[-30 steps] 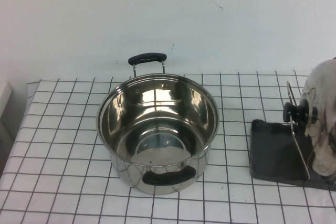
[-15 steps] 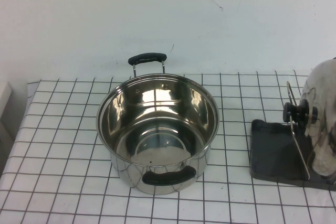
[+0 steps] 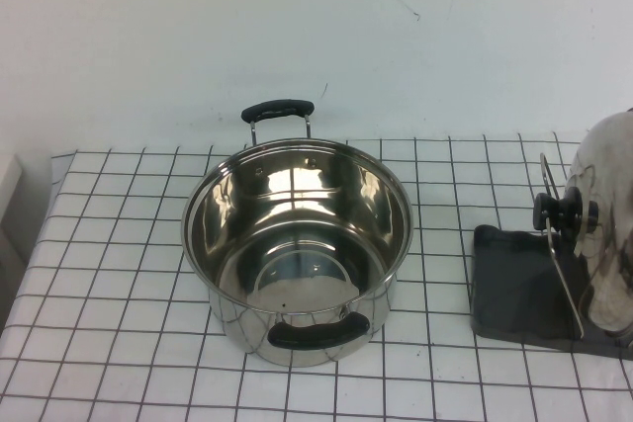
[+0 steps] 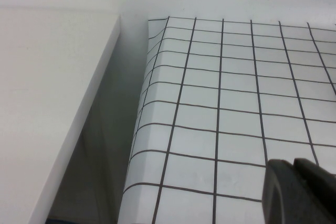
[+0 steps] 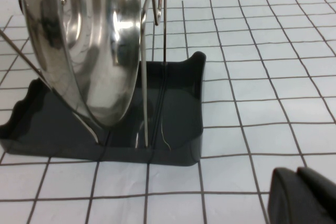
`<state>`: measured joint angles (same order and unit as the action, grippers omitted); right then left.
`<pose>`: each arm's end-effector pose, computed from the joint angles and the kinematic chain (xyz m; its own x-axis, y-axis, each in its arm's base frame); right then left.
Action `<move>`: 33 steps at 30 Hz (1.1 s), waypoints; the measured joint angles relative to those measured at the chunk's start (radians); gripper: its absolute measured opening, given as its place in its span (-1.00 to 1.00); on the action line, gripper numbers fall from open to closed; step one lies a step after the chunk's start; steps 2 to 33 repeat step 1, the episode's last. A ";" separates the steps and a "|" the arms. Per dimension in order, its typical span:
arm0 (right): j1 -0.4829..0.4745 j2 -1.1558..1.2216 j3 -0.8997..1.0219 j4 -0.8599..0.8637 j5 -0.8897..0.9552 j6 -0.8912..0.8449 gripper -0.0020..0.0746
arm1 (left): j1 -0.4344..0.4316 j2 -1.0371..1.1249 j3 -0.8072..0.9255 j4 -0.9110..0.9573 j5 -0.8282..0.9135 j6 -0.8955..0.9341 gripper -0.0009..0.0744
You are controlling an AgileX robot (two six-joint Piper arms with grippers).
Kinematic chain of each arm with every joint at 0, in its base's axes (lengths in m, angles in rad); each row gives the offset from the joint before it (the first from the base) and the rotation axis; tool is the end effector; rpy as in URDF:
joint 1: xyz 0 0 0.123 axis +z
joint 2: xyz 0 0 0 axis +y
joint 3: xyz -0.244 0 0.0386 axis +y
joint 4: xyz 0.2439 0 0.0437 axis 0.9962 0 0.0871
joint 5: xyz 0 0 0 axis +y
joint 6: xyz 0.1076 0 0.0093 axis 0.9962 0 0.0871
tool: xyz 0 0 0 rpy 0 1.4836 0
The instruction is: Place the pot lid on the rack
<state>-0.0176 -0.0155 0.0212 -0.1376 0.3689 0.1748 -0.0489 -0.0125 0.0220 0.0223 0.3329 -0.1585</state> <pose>0.1030 -0.0072 0.1698 -0.2771 0.0512 -0.9595 0.0780 0.9965 0.0306 0.1042 -0.0043 0.1726 -0.2554 -0.1247 -0.9588 0.0069 0.9914 -0.1307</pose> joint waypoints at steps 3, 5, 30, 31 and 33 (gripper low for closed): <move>0.000 0.000 0.000 0.000 0.000 0.000 -0.95 | 0.000 0.000 0.000 0.000 0.000 0.000 -0.98; 0.000 0.000 0.000 0.000 0.000 0.000 -0.95 | 0.000 0.000 0.000 0.000 0.000 0.000 -0.98; 0.000 0.000 0.000 0.000 0.000 0.000 -0.95 | 0.000 0.000 0.000 0.000 0.000 0.000 -0.98; 0.000 0.000 0.000 0.000 0.000 0.000 -0.95 | 0.000 0.000 0.000 0.000 0.000 0.000 -0.98; 0.000 0.000 0.000 0.000 0.000 0.000 -0.95 | 0.000 0.000 0.000 0.000 0.000 0.000 -0.98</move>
